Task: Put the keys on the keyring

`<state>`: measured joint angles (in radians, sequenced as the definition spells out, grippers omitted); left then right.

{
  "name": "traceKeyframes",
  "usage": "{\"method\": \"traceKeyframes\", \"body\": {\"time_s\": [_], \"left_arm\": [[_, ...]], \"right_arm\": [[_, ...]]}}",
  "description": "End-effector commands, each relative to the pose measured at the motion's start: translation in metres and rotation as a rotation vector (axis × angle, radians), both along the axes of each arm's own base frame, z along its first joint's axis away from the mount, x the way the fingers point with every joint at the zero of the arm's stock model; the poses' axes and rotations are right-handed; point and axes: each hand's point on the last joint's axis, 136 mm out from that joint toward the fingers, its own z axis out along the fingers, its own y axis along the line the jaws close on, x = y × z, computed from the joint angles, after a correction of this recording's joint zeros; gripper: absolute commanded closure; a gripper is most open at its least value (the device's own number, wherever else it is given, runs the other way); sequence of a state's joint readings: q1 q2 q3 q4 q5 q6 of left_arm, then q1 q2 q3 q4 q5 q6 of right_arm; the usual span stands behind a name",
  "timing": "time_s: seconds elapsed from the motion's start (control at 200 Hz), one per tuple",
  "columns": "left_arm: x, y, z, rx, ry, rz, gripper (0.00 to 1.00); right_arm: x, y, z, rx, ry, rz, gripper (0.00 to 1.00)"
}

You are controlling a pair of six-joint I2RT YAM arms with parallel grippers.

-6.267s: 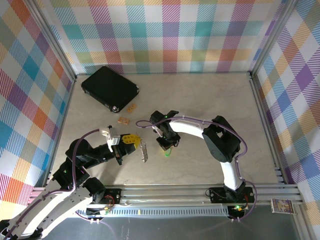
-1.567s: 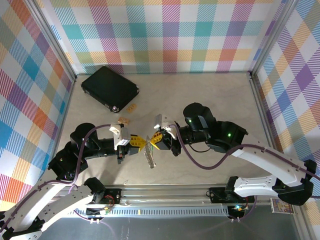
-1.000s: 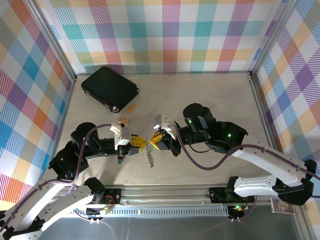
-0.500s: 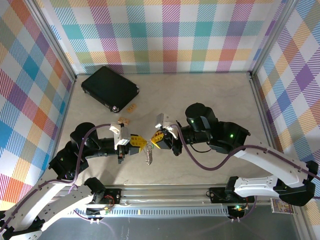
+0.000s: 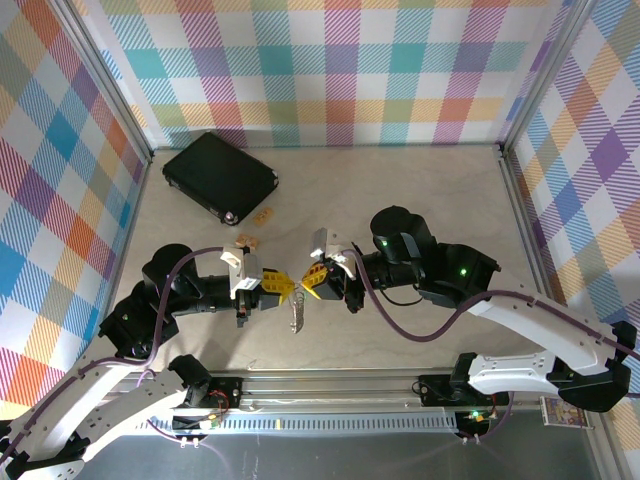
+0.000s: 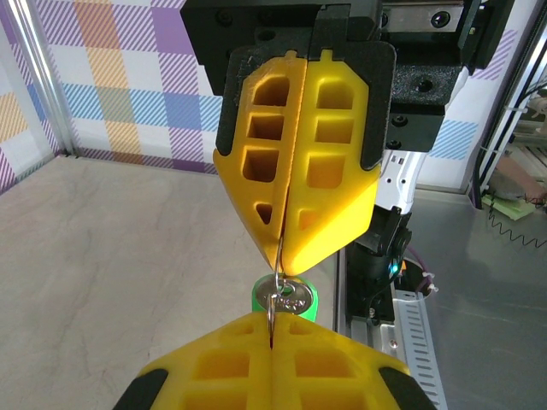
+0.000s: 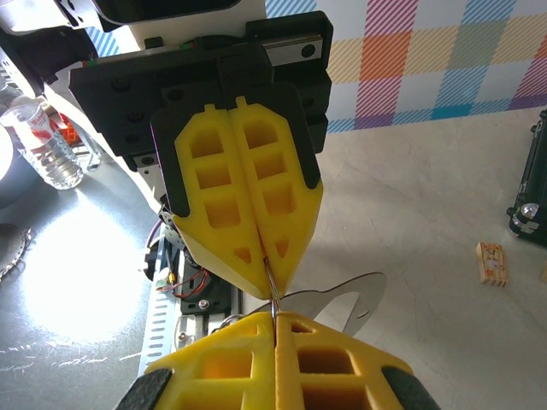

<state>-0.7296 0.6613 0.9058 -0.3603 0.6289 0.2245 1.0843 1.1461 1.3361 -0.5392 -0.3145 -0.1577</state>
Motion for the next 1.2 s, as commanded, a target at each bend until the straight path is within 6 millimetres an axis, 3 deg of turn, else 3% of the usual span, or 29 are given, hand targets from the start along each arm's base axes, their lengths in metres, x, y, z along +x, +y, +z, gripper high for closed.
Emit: {"method": "traceKeyframes", "body": {"time_s": [0.0, 1.195], "left_arm": [[-0.0020, -0.0003, 0.0128, -0.043, -0.027, -0.017, 1.00], [-0.0034, -0.0008, 0.0134, -0.044, -0.026, -0.027, 1.00]], "right_arm": [[-0.0024, 0.0003, 0.0024, 0.021, -0.009, 0.005, 1.00], [-0.0036, 0.0005, 0.0017, 0.029, -0.003, 0.010, 1.00]]}}
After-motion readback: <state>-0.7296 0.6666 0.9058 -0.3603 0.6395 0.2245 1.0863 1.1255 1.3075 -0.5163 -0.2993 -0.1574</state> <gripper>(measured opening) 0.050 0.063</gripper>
